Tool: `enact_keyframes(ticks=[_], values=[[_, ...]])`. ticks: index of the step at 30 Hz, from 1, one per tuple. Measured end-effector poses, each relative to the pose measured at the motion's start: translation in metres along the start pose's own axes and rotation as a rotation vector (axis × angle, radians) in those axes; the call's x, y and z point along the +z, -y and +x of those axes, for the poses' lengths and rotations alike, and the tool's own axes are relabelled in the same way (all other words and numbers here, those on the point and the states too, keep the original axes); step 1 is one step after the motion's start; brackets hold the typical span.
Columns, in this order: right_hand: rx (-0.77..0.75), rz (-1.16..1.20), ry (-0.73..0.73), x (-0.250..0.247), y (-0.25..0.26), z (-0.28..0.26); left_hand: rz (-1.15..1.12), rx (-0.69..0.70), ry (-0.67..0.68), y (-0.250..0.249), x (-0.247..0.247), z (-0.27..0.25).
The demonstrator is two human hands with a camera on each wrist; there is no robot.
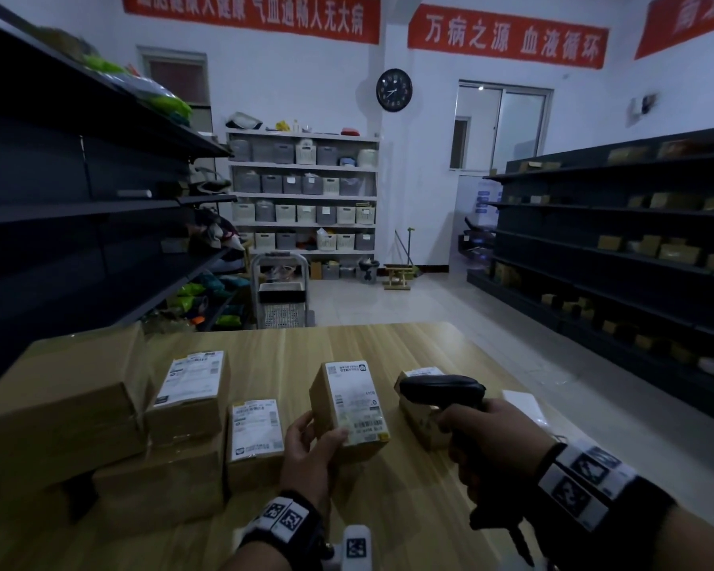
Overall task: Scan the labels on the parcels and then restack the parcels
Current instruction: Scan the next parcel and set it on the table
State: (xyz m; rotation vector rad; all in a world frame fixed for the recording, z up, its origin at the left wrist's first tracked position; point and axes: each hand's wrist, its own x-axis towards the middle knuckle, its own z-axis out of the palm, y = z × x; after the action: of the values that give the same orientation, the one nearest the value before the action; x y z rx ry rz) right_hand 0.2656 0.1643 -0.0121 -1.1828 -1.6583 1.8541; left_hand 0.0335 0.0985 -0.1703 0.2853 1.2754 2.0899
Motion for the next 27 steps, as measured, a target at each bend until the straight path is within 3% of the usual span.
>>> enact_keyframes(ticks=[15, 23, 27], values=[[0.015, 0.023, 0.002, -0.005, -0.007, 0.000, 0.013, 0.037, 0.002, 0.001, 0.000, 0.001], [0.052, 0.038, 0.018, -0.002, -0.012, 0.000, -0.004, -0.024, -0.051, 0.001, 0.001, 0.000], [0.014, -0.006, 0.003, -0.002, -0.015, 0.000, 0.068, 0.028, -0.026, 0.001, -0.002, -0.003]])
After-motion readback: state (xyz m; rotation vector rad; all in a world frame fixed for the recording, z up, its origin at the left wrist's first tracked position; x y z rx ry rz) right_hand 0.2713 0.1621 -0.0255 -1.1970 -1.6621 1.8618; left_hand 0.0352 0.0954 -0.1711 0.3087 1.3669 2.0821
